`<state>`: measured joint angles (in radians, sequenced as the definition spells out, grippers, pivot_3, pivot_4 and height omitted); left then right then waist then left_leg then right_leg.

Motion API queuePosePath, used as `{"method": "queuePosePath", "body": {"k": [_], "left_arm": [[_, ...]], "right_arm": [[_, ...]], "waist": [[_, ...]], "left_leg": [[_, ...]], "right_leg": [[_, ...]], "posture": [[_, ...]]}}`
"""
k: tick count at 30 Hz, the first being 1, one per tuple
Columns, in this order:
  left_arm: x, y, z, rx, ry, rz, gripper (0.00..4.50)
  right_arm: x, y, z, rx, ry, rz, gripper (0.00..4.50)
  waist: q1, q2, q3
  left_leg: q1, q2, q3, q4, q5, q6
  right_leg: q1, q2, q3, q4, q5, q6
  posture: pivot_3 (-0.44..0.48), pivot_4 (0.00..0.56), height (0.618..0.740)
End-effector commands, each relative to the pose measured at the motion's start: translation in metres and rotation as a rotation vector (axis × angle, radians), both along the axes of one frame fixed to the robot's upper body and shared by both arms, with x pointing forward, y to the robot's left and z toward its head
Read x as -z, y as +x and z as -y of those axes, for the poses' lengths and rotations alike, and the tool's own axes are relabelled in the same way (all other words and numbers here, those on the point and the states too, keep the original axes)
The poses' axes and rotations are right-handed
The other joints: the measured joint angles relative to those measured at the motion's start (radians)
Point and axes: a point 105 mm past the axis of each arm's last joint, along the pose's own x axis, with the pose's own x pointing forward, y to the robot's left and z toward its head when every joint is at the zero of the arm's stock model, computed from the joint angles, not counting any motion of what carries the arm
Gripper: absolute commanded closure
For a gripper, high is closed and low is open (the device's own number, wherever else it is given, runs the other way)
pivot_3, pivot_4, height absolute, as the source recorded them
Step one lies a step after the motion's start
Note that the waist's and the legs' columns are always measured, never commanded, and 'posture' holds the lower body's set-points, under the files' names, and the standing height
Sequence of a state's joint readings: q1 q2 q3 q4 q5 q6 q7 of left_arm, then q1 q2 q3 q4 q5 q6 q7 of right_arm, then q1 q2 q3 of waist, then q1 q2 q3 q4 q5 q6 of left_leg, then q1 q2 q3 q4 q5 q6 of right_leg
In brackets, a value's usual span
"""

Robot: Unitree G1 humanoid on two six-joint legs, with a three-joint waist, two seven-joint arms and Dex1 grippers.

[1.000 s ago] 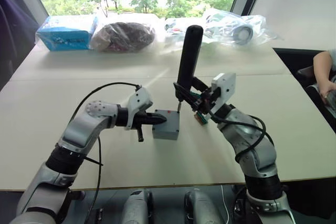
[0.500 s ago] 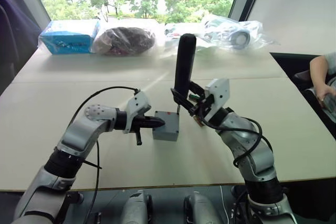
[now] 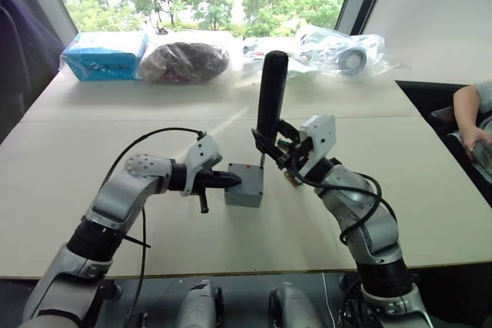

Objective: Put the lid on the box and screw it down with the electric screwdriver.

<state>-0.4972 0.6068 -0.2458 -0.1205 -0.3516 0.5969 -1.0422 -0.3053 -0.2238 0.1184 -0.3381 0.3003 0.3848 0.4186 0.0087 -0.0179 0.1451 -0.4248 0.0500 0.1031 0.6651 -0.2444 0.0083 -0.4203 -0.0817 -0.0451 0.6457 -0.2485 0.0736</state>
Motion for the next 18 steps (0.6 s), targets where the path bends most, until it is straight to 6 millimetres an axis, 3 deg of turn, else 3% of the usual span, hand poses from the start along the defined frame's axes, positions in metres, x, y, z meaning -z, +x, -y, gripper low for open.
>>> {"method": "queuePosePath", "body": {"k": [1, 11, 18], "left_arm": [[0.007, -0.003, -0.001, 0.001, 0.021, -0.020, 4.50], [0.005, -0.004, 0.002, 0.005, 0.018, -0.020, 4.50], [0.003, -0.003, 0.003, 0.001, 0.019, -0.016, 4.50]], "right_arm": [[0.044, 0.006, 0.009, 0.043, -0.057, -0.162, 2.66], [0.037, 0.006, 0.009, 0.039, -0.055, -0.129, 2.66], [0.013, 0.006, 0.010, 0.030, -0.017, -0.044, 2.66]], "waist": [[0.000, 0.000, 0.000], [0.001, 0.000, -0.001], [0.001, 0.000, -0.001]], "left_leg": [[0.000, 0.000, 0.000, 0.000, 0.000, 0.000], [0.000, 0.000, 0.000, 0.000, 0.000, 0.000], [0.000, 0.000, 0.000, 0.000, 0.000, 0.000]], "right_leg": [[0.000, 0.000, 0.000, 0.000, -0.001, -0.001], [0.000, -0.001, 0.000, 0.000, -0.001, -0.002], [0.000, -0.001, 0.000, -0.001, -0.001, -0.002]], "posture": [[0.000, 0.150, 0.740], [0.000, 0.150, 0.740], [0.000, 0.150, 0.740]]}}
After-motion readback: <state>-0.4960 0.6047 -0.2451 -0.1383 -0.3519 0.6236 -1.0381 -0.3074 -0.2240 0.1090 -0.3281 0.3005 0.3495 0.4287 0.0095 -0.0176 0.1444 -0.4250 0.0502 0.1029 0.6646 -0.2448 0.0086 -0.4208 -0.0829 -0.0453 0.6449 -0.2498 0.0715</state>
